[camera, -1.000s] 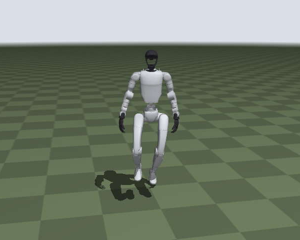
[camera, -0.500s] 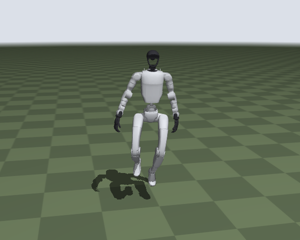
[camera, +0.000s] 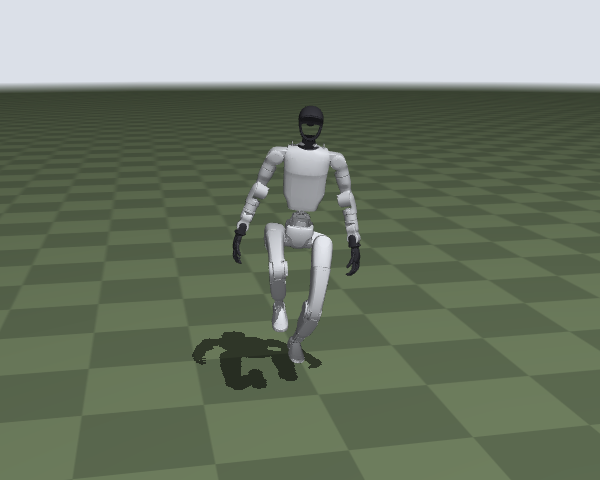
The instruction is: Sport exercise
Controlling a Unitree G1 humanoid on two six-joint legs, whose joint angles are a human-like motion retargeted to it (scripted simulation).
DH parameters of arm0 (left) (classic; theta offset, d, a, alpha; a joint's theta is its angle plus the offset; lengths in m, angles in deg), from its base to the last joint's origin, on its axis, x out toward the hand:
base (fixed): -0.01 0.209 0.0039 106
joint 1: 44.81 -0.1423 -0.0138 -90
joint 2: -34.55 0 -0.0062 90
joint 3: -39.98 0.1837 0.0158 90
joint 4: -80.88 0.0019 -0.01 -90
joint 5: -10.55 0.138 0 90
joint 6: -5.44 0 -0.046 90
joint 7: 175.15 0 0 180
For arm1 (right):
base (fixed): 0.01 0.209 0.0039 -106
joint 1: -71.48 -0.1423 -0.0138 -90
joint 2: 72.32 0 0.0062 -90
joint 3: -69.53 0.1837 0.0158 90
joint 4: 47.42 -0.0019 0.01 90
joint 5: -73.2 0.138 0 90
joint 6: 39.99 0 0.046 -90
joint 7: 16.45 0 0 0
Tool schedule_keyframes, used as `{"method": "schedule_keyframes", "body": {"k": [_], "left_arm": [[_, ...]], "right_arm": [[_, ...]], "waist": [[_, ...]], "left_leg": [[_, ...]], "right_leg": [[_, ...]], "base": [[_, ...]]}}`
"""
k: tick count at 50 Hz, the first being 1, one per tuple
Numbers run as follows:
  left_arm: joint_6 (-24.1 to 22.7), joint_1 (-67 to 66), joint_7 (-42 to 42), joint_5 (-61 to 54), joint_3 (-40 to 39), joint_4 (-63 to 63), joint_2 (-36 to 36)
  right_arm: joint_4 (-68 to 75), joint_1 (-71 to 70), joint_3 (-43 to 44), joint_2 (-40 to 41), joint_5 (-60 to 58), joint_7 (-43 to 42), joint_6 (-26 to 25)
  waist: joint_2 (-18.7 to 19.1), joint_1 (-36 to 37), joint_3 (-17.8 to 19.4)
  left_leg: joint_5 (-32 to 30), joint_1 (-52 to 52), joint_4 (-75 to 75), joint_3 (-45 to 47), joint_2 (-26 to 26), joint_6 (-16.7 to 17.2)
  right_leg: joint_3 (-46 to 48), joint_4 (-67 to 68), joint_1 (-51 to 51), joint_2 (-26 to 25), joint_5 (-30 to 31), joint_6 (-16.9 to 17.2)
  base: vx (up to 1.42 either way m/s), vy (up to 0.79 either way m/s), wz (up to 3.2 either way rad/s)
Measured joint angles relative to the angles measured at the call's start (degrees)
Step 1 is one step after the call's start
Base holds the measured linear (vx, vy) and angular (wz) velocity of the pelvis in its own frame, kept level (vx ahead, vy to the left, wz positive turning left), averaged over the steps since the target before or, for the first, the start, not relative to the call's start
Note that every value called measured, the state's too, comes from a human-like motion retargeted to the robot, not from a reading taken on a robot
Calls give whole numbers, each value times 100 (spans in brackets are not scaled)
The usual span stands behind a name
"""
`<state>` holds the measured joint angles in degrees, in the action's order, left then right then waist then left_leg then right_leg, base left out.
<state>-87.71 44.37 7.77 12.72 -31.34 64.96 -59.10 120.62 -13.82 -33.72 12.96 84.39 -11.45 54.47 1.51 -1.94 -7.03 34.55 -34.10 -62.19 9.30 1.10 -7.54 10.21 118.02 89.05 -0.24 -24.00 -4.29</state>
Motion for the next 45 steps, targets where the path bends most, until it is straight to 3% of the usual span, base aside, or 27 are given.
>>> {"method": "schedule_keyframes", "body": {"k": [3, 5, 8, 12, 14, 17, 20, 22, 25, 27, 30, 34, 40, 45], "left_arm": [[64, 112, -116, 85, -82, -52, -80], [66, 108, -120, 150, -267, 15, -46], [22, -72, -53, 191, -539, 199, 110], [10, -294, 160, 187, -800, 508, 302], [15, -390, 216, 136, -832, 592, 335], [8, -512, 254, 80, -780, 614, 310], [-6, -536, 217, 28, -680, 510, 246], [-21, -519, 202, 47, -687, 376, 217], [-21, -481, 206, 84, -766, 203, 203], [29, -424, 258, 64, -871, 152, 238], [114, -278, 432, -63, -1047, 210, 383], [139, -194, 624, -289, -1187, 321, 522], [128, -207, 696, -455, -1262, 352, 475], [140, -180, 749, -507, -1302, 316, 383]], "right_arm": [[37, -146, 167, -41, -110, -50, -5], [63, -211, 265, -53, -257, -46, -27], [39, -185, 264, -48, -565, -25, -101], [-22, -155, 160, 37, -1048, -147, -198], [-75, -109, 120, 82, -1211, -233, -234], [-149, -50, 96, 105, -1262, -377, -235], [-255, -72, 178, 30, -1145, -550, -217], [-355, -163, 258, -52, -1029, -647, -214], [-433, -360, 366, -154, -867, -753, -201], [-360, -563, 478, -215, -774, -739, -233], [-174, -851, 696, -301, -571, -623, -278], [-37, -807, 952, -258, -175, -502, -271], [158, -563, 1133, -176, 31, -440, -265], [181, -472, 1156, -202, -58, -397, -299]], "waist": [[-36, 26, 269], [-32, 28, 99], [-3, -36, -339], [-80, -293, -660], [-122, -322, -782], [-48, -86, -911], [82, 416, -977], [53, 629, -959], [-81, 744, -804], [-124, 694, -604], [-109, 497, -203], [-68, 517, 210], [-49, 664, 76], [47, 709, -30]], "left_leg": [[904, 233, -242, 121, 22, -326], [940, 67, -175, 153, 54, -385], [165, -59, 244, -49, 176, -185], [-2099, -75, 467, 165, -77, 286], [-2780, -334, 164, 259, -268, 391], [-2835, -952, -954, 302, -862, 253], [-2229, -1857, -2783, 51, -1565, -111], [-1731, -2606, -4094, -221, -1748, -390], [-975, -3791, -5857, -572, -1722, -725], [-749, -4603, -6572, -788, -1447, -731], [-703, -5512, -6797, -685, -962, -727], [-617, -5498, -5923, -87, -824, -690], [-927, -5508, -4503, 269, -568, -241], [-1366, -5512, -4014, 240, -413, 101]], "right_leg": [[-90, 32, -16, 124, 143, 184], [-219, -96, -33, 192, 261, 231], [-328, -719, -627, 299, 255, 184], [-418, -2235, -2091, 541, 536, 271], [-434, -3166, -2758, 560, 946, 432], [-435, -4591, -3544, 221, 1632, 725], [-467, -5704, -4112, -370, 2074, 914], [-572, -6033, -4343, -591, 1823, 877], [-710, -6015, -4555, -674, 280, 476], [-734, -5842, -4625, -631, -726, 154], [-645, -5534, -4822, -393, -1489, -10], [-684, -5591, -5343, -249, -1501, 176], [-801, -5919, -5430, -173, -1109, 505], [-828, -6044, -5404, -199, -1145, 498]], "base": [[7, -6, 9], [15, -7, -13], [24, -9, -26], [26, -13, 41], [17, -14, 45], [10, -14, -18], [4, -16, -76], [-1, -19, -52], [-6, -21, -7], [-9, -19, 36], [-9, -9, 61], [-1, 0, 2], [3, 2, -28], [3, 0, -17]]}}
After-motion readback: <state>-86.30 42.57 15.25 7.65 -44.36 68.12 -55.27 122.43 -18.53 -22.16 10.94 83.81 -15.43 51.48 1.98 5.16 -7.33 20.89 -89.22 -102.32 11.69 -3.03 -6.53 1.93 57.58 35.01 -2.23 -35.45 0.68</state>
